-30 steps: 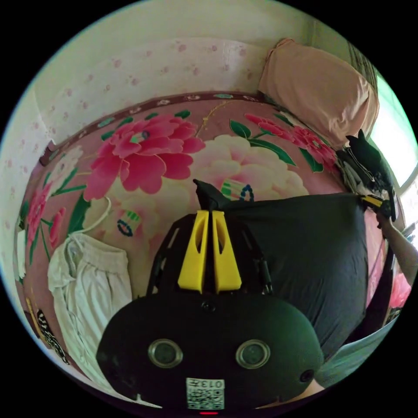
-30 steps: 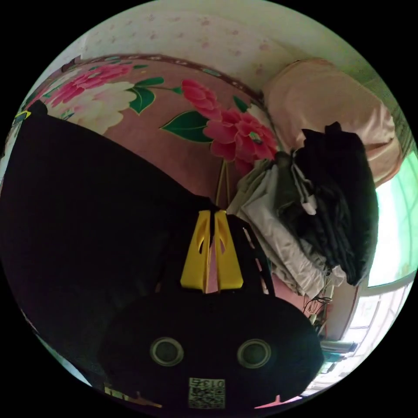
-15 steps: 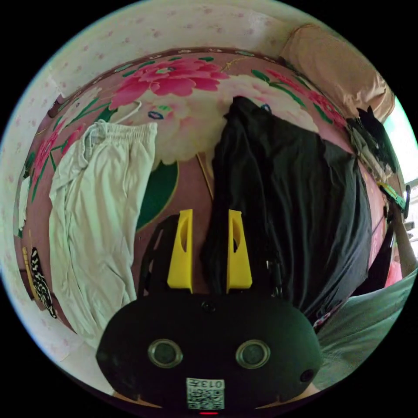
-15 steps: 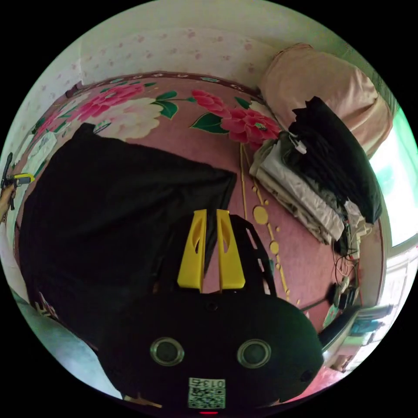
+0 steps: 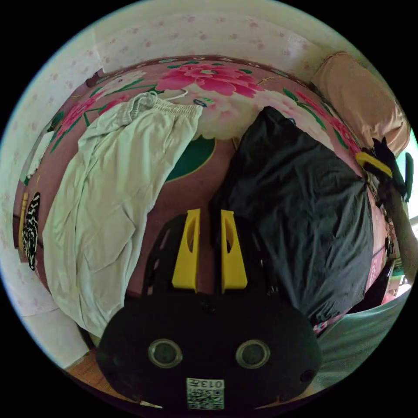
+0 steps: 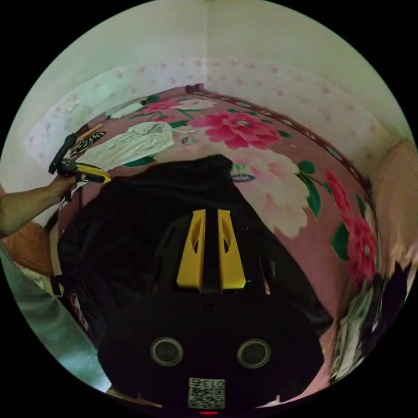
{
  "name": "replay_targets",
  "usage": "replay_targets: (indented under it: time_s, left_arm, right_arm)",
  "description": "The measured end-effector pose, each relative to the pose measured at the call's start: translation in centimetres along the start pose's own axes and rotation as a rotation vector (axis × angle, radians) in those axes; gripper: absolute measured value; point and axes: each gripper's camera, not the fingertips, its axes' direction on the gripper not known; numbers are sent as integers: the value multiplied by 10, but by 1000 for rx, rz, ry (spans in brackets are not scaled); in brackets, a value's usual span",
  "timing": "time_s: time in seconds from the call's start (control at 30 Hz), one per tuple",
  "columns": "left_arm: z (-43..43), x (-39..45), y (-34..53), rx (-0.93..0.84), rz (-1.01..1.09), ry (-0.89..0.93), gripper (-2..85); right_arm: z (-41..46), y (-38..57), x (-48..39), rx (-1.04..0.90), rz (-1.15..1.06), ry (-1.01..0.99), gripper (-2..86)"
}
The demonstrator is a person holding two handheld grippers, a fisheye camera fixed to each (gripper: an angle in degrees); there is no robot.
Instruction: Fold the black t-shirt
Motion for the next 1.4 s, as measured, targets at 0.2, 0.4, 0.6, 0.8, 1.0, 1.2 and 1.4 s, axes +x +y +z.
replay_targets:
  time_s: [0.2,0.4,0.6,0.8,1.0,1.2,1.4]
  left_arm:
    - [-12,-20,39,4,-33,98,125]
    - [13,-14,41,-56,-9,50,90]
    - [11,-25,41,-48,-15,48,42]
    - [-19,-31,53,54,-78,-75,7]
    - [-2,-64,68,22,-191,55,18]
    - [-47,-106,94,147,-364,-19,45]
    - [-43,-61,-3,258,-60,78,68]
  right_arm:
    - [120,-176,-55,-71,-297,-159,66]
    - [221,-271,-104,-269,-586,-272,72]
    - [268,-293,-119,-381,-747,-287,29]
    - [255,-304,-133,-127,-774,-125,13]
    - [291,-297,-118,-188,-648,-148,66]
    - [236,-282,-6,-62,-299,-301,82]
    - [232,-190,127,-222,-25,-87,78]
